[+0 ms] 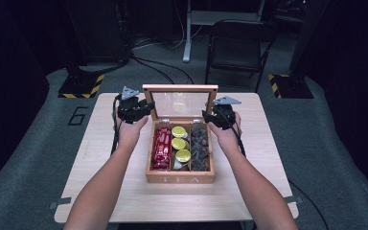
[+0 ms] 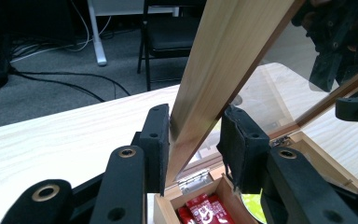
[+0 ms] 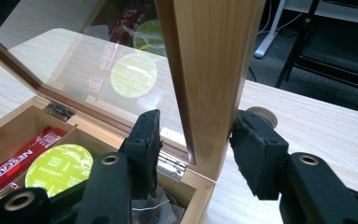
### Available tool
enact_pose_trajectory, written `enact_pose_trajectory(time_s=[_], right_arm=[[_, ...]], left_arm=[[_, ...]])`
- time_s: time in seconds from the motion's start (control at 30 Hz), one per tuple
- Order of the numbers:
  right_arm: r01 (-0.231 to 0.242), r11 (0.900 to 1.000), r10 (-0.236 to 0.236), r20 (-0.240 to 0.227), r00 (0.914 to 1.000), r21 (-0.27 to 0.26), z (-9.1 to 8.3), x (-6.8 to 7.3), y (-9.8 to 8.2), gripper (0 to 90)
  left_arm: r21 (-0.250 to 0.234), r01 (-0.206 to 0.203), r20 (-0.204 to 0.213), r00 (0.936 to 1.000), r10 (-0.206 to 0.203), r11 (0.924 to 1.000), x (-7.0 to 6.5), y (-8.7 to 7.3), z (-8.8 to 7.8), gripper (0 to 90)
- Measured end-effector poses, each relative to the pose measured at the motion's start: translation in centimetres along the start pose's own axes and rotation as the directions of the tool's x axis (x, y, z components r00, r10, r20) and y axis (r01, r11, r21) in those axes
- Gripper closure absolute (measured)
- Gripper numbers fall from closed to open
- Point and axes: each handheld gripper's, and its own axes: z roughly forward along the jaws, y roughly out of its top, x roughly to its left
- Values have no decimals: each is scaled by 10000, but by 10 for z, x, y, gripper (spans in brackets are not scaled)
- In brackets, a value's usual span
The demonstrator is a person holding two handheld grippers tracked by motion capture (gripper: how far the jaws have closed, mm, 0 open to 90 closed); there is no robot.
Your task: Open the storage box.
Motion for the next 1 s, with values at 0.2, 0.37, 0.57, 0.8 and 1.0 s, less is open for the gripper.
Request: enact_pose_trajectory(time_s=[0.2, 0.37, 0.57, 0.8, 1.0], right_arm=[[-182, 9998, 182, -68, 9998, -36, 4, -4, -2, 562], [-238, 9997, 239, -115, 9996, 72, 8, -7, -3, 570], [-249, 9993, 249, 6, 9997, 279, 15, -5, -4, 551], [-18, 9995, 16, 60, 10000, 322, 18, -6, -4, 559], [-70, 9987, 66, 80, 9999, 509, 21, -7, -5, 571]], left_arm=[[-38, 11, -77, 10000, -12, 10000, 2, 2, 3, 631], [-68, 104, -152, 9998, -105, 9999, 2, 2, 5, 632], [38, 29, -240, 9997, -28, 10000, 2, 4, 7, 635], [-3, 22, -248, 9997, -22, 10000, 3, 5, 9, 637], [22, -64, -356, 9993, 65, 10000, 2, 6, 10, 639]])
